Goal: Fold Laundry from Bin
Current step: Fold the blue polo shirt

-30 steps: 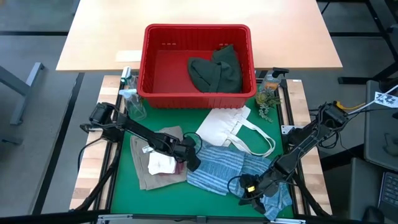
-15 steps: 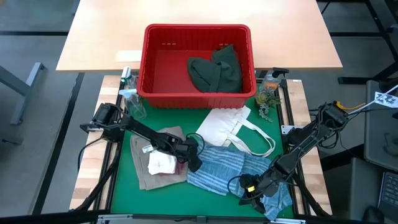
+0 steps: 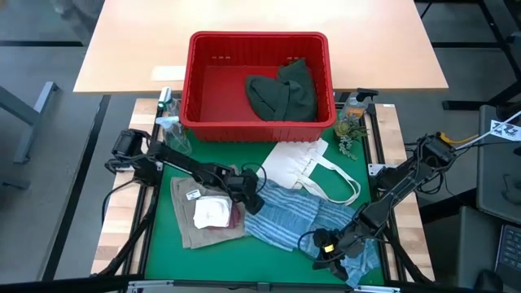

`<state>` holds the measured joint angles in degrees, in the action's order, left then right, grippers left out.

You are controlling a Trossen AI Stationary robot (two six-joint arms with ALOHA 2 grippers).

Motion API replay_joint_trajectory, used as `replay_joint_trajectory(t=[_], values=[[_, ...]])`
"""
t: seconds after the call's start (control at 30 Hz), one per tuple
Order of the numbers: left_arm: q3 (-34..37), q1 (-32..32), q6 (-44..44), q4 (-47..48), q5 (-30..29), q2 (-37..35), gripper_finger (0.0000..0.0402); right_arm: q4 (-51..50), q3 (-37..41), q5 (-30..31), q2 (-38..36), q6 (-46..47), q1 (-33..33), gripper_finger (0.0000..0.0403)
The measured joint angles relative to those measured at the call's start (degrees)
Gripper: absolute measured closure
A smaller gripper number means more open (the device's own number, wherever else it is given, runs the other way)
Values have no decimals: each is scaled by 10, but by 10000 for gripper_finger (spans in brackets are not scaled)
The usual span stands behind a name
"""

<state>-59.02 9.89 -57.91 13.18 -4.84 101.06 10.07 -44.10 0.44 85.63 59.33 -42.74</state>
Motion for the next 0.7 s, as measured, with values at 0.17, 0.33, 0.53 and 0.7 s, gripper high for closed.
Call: replay_joint_trajectory(t=[0.17,0.33,0.53,0.7], values=[[0,-15,0,96,0,-46,393,-10,-20,-1,-20,-35,0,402],[0,-32,1,213,-1,-101,394,-74,-45,14,-51,-71,0,402],[0,-48,-4,272,1,-158,390,-197,-72,54,-86,-72,0,402],[0,-58,-39,253,23,-184,387,-260,-84,71,-106,-72,0,402]])
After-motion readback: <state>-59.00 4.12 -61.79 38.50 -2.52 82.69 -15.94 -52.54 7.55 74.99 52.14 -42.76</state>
